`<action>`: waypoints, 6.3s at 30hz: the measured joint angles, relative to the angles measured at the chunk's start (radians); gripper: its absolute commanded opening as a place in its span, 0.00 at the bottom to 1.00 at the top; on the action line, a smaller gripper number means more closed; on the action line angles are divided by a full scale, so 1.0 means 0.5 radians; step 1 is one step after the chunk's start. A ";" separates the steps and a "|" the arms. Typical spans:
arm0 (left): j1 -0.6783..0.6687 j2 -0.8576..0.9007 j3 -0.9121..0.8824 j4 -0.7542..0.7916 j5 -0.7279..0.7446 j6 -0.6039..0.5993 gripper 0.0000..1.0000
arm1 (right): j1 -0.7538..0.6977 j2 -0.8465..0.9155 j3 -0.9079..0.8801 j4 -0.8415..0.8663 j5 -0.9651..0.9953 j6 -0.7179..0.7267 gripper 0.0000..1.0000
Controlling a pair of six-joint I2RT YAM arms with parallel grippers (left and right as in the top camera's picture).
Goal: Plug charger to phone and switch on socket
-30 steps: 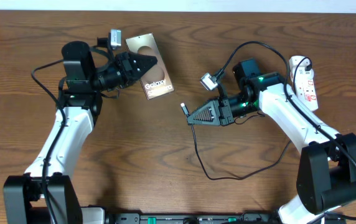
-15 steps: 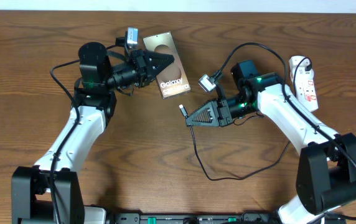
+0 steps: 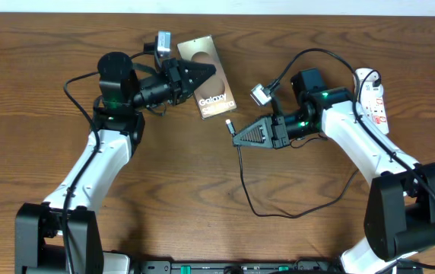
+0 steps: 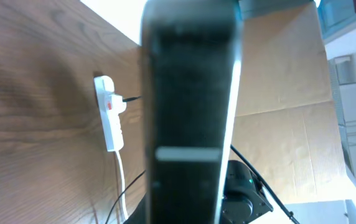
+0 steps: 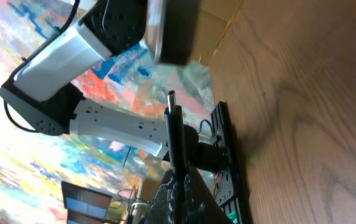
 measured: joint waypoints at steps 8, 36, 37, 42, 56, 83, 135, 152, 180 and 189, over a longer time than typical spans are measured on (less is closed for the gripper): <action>-0.041 0.000 0.000 0.008 -0.054 0.014 0.08 | 0.001 0.000 0.000 0.022 0.000 0.020 0.01; -0.082 0.000 0.000 0.033 -0.051 0.113 0.07 | 0.000 0.000 0.000 0.104 -0.001 0.020 0.01; -0.082 0.000 0.000 0.033 -0.049 0.113 0.07 | 0.000 0.000 0.000 0.107 -0.001 0.020 0.01; -0.082 0.000 0.000 0.033 -0.045 0.114 0.07 | 0.000 0.000 0.000 0.127 -0.001 0.020 0.01; -0.082 0.000 0.000 0.037 -0.032 0.173 0.07 | 0.001 0.000 0.000 0.147 0.000 0.020 0.01; -0.076 0.000 0.000 0.056 -0.060 0.183 0.08 | 0.001 0.000 -0.011 0.461 0.000 0.325 0.01; -0.040 0.000 -0.003 0.130 -0.226 0.209 0.07 | 0.002 0.000 -0.013 0.845 -0.002 0.623 0.01; -0.075 0.003 -0.006 0.050 -0.319 0.124 0.08 | -0.156 -0.195 -0.015 -0.097 -0.002 0.156 0.01; -0.270 0.003 -0.006 0.050 -0.340 -0.217 0.08 | -0.163 -0.195 -0.015 -0.060 -0.002 0.068 0.01; -0.270 0.003 -0.006 0.068 -0.338 -0.259 0.08 | -0.163 -0.195 -0.015 -0.044 -0.002 0.068 0.01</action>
